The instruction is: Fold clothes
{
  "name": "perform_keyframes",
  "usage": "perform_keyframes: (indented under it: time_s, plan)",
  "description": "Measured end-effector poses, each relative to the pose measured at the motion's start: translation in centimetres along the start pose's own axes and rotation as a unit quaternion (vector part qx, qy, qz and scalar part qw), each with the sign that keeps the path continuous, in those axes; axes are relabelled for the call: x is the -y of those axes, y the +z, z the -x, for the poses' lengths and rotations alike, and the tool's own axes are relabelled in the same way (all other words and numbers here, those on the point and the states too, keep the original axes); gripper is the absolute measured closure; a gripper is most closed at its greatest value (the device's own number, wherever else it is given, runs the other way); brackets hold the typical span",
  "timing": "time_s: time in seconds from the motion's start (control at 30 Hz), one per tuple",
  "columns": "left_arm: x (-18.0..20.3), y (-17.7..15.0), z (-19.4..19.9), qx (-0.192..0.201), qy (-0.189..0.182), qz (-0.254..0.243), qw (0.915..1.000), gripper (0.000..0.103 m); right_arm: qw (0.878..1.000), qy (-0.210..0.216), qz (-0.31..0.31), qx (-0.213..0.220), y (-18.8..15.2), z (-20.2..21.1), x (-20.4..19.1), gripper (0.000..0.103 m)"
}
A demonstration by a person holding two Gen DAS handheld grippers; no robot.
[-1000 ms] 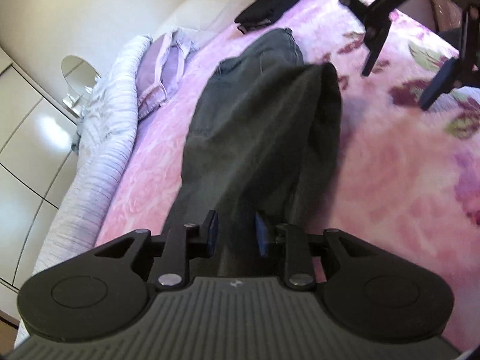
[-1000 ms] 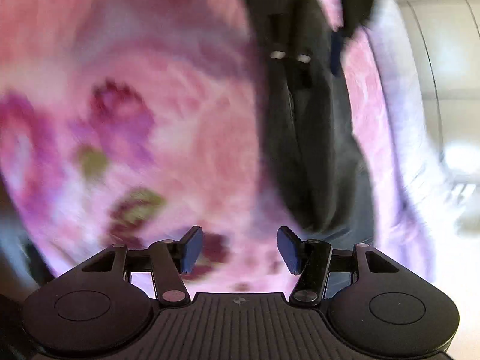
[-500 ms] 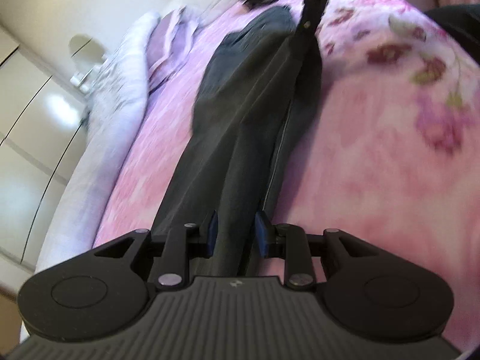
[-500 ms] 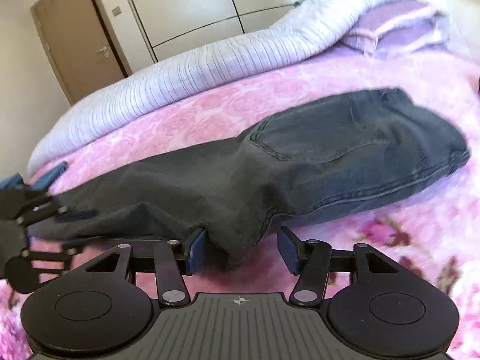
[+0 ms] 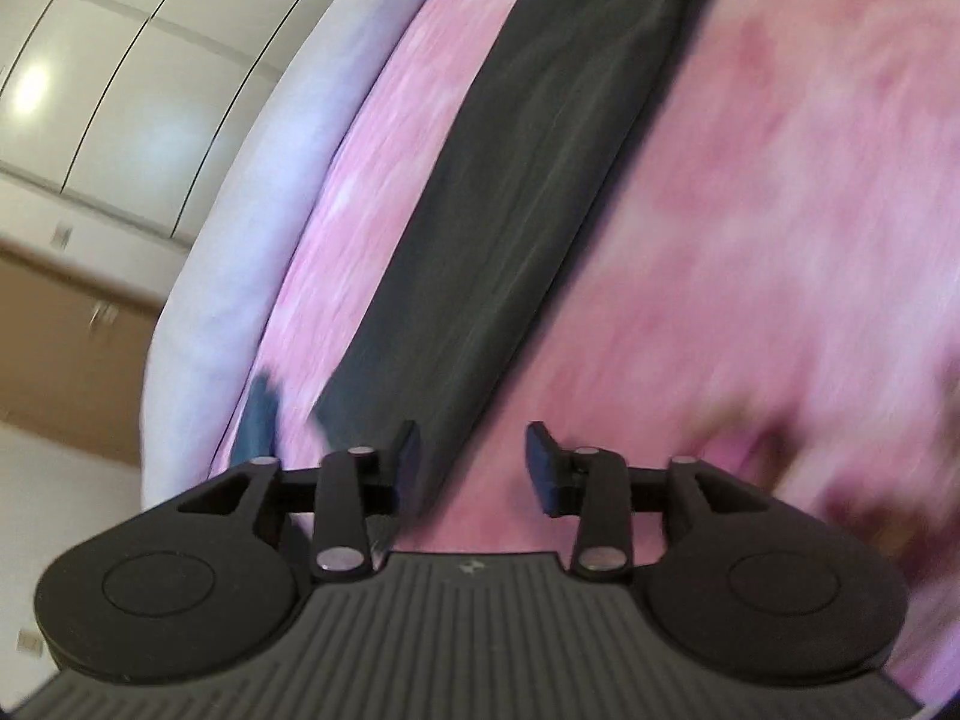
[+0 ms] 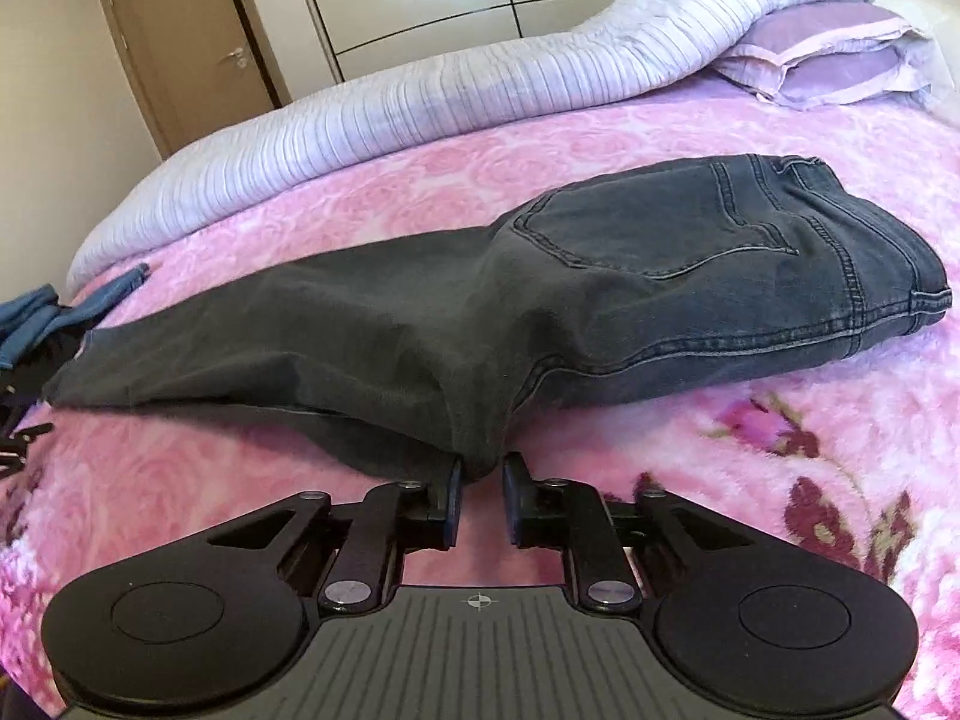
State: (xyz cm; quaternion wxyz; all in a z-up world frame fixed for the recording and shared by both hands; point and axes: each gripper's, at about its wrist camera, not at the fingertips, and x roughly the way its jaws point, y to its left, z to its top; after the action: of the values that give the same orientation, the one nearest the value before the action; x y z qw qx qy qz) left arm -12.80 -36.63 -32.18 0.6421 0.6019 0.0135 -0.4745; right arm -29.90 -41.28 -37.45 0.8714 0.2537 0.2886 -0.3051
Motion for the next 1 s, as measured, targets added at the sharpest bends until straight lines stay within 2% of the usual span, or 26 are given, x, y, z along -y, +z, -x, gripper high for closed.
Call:
perform_keyframes:
  time_s: [0.07,0.17,0.3,0.37,0.47,0.57,0.63,0.67,0.8,0.87,0.93,1.0]
  plan:
    - [-1.5,-1.5,-0.8,-0.013,0.003,0.022,0.9997,0.063,1.000,-0.006,-0.007,0.000,0.0,-0.3,-0.1,0.081]
    - [-4.3,-3.0,-2.2,-0.019,-0.026,0.093,0.9952,0.063,1.000,-0.016,-0.002,-0.007,0.0,-0.8,-0.6,0.081]
    - [-7.9,-4.1,-4.4,-0.024,-0.098,0.200,0.9746,0.063,0.999,-0.030,0.010,-0.013,0.1,-1.4,-1.3,0.080]
    - [-9.3,-4.8,-5.3,-0.026,-0.134,0.248,0.9589,0.064,0.999,-0.036,0.013,-0.017,0.2,-1.6,-1.4,0.080]
    - [-11.7,-6.0,-5.4,-0.020,-0.172,0.329,0.9285,0.064,0.999,-0.044,0.020,-0.019,0.4,-1.8,-1.7,0.080]
    - [-14.5,-6.9,-5.7,0.006,-0.182,0.409,0.8942,0.064,0.998,-0.048,0.024,-0.021,0.3,-2.1,-1.7,0.079]
    - [-16.0,-7.2,-7.1,0.010,-0.181,0.448,0.8757,0.066,0.998,-0.050,0.020,-0.022,0.3,-2.3,-1.6,0.078]
    - [-16.6,-7.1,-8.1,0.009,-0.182,0.460,0.8691,0.066,0.998,-0.052,0.018,-0.021,0.3,-2.4,-1.6,0.078]
    - [-18.0,-6.4,-12.2,0.006,-0.195,0.486,0.8518,0.069,0.998,-0.057,0.019,-0.016,0.2,-2.4,-1.7,0.077]
    - [-18.2,-5.9,-13.9,0.006,-0.206,0.491,0.8462,0.069,0.998,-0.061,0.023,-0.014,0.1,-2.5,-1.7,0.075]
    - [-17.9,-5.3,-15.4,0.002,-0.215,0.487,0.8466,0.069,0.998,-0.065,0.024,-0.013,0.1,-2.7,-1.5,0.073]
    - [-17.4,-4.7,-16.5,-0.007,-0.215,0.474,0.8541,0.072,0.997,-0.067,0.022,-0.010,0.0,-3.0,-1.4,0.072]
